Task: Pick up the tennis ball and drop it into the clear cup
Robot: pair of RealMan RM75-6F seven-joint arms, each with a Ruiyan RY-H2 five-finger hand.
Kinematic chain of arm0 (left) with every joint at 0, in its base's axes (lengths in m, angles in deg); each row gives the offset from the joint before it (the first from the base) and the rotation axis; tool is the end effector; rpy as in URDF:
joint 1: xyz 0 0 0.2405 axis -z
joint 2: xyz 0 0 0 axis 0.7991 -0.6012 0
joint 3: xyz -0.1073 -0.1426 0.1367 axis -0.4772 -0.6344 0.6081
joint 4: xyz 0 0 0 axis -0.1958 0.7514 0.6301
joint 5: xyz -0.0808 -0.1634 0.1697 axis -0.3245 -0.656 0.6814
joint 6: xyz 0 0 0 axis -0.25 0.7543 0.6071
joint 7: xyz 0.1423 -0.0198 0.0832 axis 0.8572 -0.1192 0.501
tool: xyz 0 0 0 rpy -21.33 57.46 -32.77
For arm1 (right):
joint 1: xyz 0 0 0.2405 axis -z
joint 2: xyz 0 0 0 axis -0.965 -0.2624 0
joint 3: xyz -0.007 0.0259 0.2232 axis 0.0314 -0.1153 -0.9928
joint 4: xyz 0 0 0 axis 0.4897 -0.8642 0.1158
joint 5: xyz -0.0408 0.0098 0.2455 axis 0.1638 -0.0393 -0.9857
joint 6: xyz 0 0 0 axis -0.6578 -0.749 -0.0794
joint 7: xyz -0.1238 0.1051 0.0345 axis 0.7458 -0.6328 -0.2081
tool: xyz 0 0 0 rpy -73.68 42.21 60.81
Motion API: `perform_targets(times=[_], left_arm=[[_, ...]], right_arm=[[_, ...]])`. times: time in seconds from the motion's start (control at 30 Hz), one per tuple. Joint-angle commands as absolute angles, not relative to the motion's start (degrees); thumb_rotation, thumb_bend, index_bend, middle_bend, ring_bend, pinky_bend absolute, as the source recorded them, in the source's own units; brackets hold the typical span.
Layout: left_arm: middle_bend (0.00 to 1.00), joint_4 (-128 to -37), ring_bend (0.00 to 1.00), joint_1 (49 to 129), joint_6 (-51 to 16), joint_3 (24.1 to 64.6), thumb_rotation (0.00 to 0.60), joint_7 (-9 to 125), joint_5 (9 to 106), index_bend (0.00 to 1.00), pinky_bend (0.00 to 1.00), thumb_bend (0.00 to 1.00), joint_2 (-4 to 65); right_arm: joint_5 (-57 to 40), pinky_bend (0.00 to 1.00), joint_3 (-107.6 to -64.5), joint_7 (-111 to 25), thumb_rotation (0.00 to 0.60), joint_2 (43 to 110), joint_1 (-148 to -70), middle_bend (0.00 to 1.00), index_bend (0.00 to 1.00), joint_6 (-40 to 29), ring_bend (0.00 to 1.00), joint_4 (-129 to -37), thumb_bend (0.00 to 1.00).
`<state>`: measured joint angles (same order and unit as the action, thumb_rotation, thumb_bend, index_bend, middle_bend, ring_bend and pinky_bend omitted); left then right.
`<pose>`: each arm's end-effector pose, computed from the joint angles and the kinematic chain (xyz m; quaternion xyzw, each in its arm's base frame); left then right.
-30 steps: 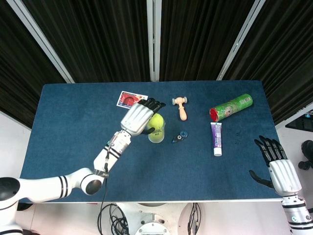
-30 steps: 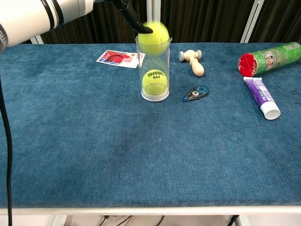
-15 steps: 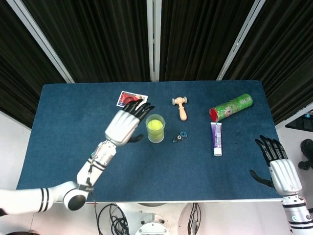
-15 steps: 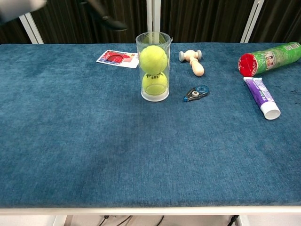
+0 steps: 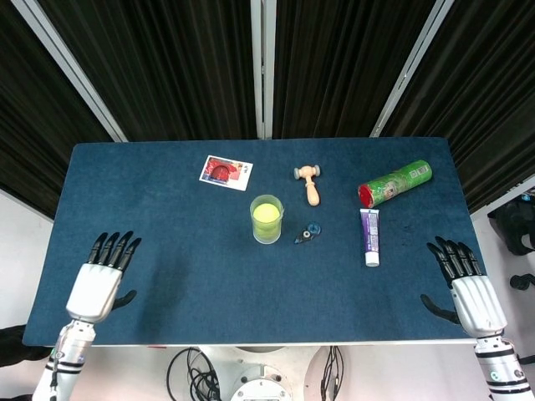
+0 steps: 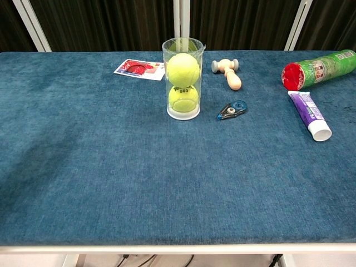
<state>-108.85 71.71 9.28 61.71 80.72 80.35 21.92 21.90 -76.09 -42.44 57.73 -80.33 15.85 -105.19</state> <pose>-0.2148 0.2032 0.0363 -0.6803 -0.3120 -0.3774 0.5453 -0.2612 -0.1927 0.0860 0.6269 -0.3919 0.4276 0.5201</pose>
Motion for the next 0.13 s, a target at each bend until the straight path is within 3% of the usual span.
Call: perform_targets(times=[0.03, 0.13], left_arm=[[0.0, -103.46, 0.0, 67.97, 8.89, 62.74, 0.6, 74.15, 79.05, 0.04, 0.0, 0.11, 22.45], [0.0, -100.82, 0.0, 66.75, 8.82, 61.88, 0.6, 71.56, 79.14, 0.04, 0.0, 0.11, 23.12]], right_arm=[[22.21, 0.0, -75.85, -41.47, 0.6, 58.21, -80.43, 0.0, 0.0, 15.58, 0.0, -105.38, 0.18], [21.94, 0.0, -75.93, -41.03, 0.6, 58.47, -80.46, 0.0, 0.0, 15.42, 0.0, -105.26, 0.18]])
